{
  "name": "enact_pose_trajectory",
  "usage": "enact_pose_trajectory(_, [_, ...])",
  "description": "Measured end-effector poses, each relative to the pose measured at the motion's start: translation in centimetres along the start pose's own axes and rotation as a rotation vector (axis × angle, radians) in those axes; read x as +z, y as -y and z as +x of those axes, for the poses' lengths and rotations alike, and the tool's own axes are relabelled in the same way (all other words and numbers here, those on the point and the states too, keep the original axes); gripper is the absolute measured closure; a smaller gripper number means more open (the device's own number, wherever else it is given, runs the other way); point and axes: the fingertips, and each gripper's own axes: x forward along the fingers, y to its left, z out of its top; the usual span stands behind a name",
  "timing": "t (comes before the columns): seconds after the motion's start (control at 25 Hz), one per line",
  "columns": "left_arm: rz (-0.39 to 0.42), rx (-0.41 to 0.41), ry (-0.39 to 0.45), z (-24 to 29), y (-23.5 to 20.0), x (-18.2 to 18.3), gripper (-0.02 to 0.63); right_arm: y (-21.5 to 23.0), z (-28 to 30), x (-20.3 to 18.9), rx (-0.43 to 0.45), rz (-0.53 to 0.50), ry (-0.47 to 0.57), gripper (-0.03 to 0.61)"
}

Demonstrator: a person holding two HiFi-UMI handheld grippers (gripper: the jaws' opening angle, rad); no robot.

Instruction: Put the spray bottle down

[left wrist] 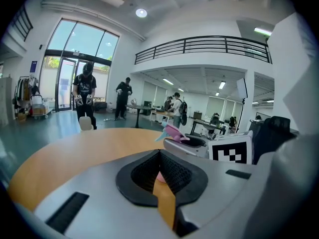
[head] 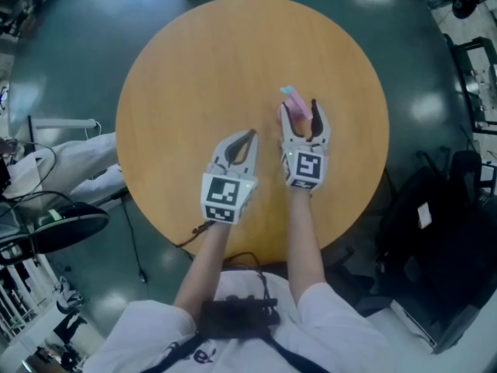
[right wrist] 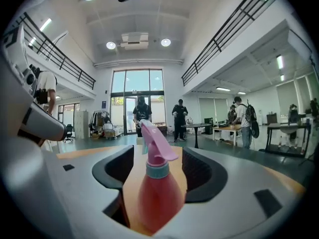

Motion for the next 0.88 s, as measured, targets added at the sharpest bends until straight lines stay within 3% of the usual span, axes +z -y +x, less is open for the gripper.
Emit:
enact_pose_trajectory(0.48, [0.054, 0.009, 0.094, -6.1, 0.5, 2.2, 0.603, -3.1, -11.1, 3.3, -0.027, 0.074, 0.003, 0.273])
enact_pose_trajectory(0.64, [0.078, 0.004, 0.150, -8.7, 1.2, 4.0, 0.603, -4.7, -14.4, 5.6, -0.019, 0.062, 0.023, 0.382])
enact_pose_trajectory(0.88, [0.097, 0.002, 0.240, -13.4, 1.8, 6.7, 0.603, -8.1, -17.7, 10.0, -0.026, -0.034, 0.032, 0.431])
